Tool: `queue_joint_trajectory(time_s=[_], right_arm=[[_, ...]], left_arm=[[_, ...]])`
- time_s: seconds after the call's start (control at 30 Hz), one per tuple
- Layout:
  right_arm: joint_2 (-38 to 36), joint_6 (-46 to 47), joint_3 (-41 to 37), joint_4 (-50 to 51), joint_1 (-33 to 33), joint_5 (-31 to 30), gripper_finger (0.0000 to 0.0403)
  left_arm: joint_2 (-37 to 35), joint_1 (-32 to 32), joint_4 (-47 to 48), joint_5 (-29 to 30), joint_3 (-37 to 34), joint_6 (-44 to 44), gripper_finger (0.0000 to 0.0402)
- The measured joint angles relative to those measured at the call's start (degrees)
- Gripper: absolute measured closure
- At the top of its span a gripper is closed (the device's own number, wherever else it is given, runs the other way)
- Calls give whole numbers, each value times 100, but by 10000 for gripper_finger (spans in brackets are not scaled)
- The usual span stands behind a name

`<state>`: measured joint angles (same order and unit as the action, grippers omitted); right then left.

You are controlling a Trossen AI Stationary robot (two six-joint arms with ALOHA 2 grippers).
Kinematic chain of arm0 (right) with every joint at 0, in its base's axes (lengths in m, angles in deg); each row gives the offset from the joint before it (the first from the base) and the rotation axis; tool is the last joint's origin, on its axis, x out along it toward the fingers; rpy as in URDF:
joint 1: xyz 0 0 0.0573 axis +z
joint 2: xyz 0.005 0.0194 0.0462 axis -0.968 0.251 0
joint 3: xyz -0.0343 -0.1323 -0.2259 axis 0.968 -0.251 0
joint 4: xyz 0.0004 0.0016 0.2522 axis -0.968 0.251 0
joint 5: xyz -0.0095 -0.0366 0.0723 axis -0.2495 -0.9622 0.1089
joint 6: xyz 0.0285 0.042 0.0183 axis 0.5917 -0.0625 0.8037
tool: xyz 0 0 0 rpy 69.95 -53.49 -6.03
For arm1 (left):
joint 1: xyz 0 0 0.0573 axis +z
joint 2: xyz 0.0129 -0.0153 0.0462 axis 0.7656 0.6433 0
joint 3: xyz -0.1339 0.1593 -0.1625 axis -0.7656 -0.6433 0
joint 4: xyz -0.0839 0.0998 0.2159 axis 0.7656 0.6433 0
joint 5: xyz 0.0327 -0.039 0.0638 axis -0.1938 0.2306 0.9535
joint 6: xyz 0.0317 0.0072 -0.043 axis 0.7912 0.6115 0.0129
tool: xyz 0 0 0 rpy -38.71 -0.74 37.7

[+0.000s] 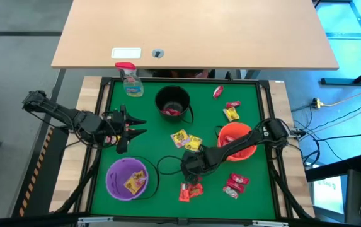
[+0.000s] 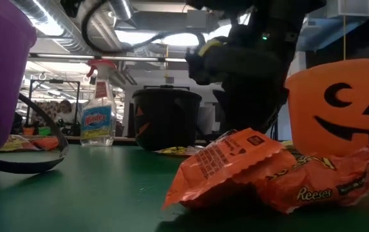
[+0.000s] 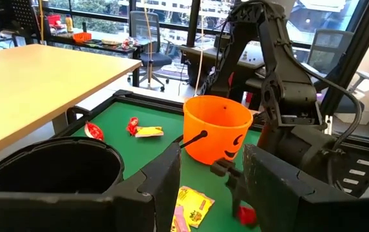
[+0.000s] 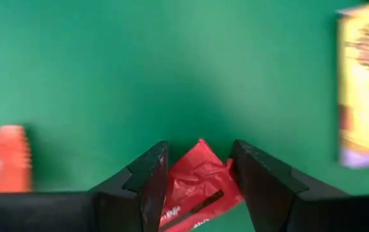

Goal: Sort candy
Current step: Put the red candy into the black bucket

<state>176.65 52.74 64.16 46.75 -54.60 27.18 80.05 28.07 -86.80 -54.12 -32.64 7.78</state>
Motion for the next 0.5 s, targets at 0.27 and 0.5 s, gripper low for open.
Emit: queue_joint_trajectory(time_s=[0.27, 0.5], right_arm=[[5, -18, 848, 1090, -15, -274, 224], [13, 627, 1091, 1597, 126, -167, 224]], left_arm=[[0, 1, 1, -2, 0, 0, 246], [0, -2, 1, -4, 0, -2, 246]])
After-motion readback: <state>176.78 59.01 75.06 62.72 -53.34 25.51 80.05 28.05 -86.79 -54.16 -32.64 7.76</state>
